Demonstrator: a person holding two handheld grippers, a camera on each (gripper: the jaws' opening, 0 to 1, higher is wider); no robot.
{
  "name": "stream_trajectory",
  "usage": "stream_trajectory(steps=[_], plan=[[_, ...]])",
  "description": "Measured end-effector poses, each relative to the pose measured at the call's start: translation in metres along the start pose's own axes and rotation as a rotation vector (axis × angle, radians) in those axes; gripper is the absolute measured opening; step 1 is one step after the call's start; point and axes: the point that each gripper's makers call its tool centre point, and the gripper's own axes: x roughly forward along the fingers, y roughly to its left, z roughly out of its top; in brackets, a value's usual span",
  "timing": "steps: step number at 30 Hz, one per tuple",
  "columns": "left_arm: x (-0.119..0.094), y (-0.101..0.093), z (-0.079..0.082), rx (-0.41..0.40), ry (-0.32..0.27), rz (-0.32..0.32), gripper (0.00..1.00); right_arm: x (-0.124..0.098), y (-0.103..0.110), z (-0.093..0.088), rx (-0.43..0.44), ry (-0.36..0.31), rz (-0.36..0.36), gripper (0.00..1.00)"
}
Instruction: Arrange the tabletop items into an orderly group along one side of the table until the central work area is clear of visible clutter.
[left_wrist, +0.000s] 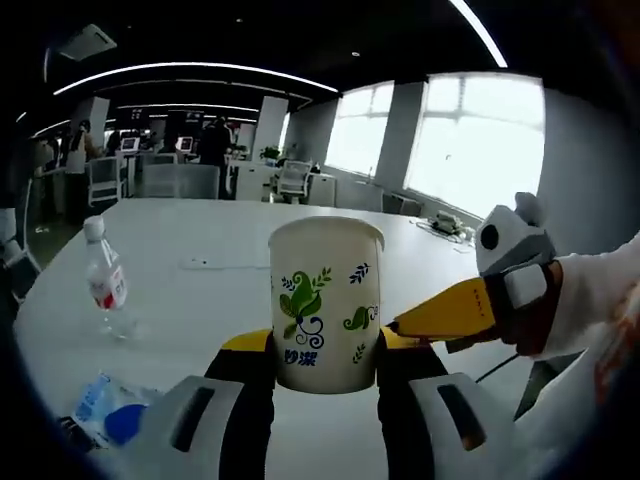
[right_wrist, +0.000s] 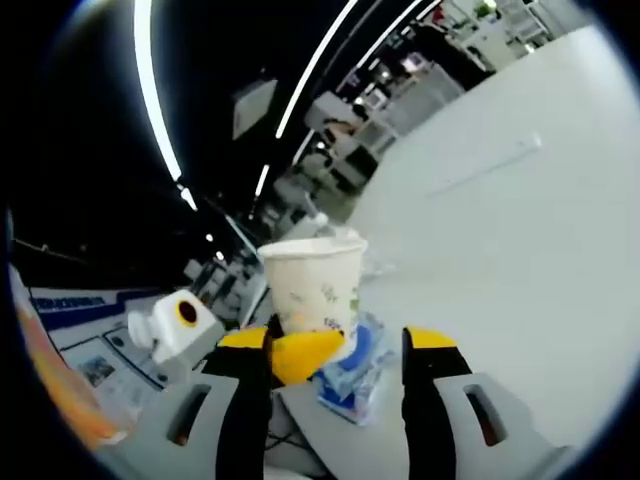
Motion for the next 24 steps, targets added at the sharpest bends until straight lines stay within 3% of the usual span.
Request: stream_trajectory(steps=[3,6,7,15,19,24], plan=[[0.001,-0.013,0.001,0.074,-0.007,-0.038,0.39,0.005,0.011,-0.003,0.007,0.011,0.036,0.52],[0.000,-0.023,0.002,0.074,-0.019,-0.065,0.39,0.010,0.015,-0.013,-0.043,0.060,0.030,0.51],[-0.001,-0.023,0.001,0.084,-0.013,-0.059,0.39,0.012,0.019,-0.010,-0.026,0.038,0.041,0.52],[-0.004,-0.023,-0.001,0.097,-0.020,-0.071,0.39,0.014,0.019,-0.014,-0.019,0.056,0.036,0.45],[-0.004,-0.030,-0.007,0.198,-0.007,-0.089,0.40,0.011,0.014,-0.016,-0.084,0.082,-0.001,0.41],[-0.001,-0.031,-0.014,0.178,0.035,-0.110,0.40,0.008,0.005,-0.016,-0.213,0.125,-0.047,0.39]])
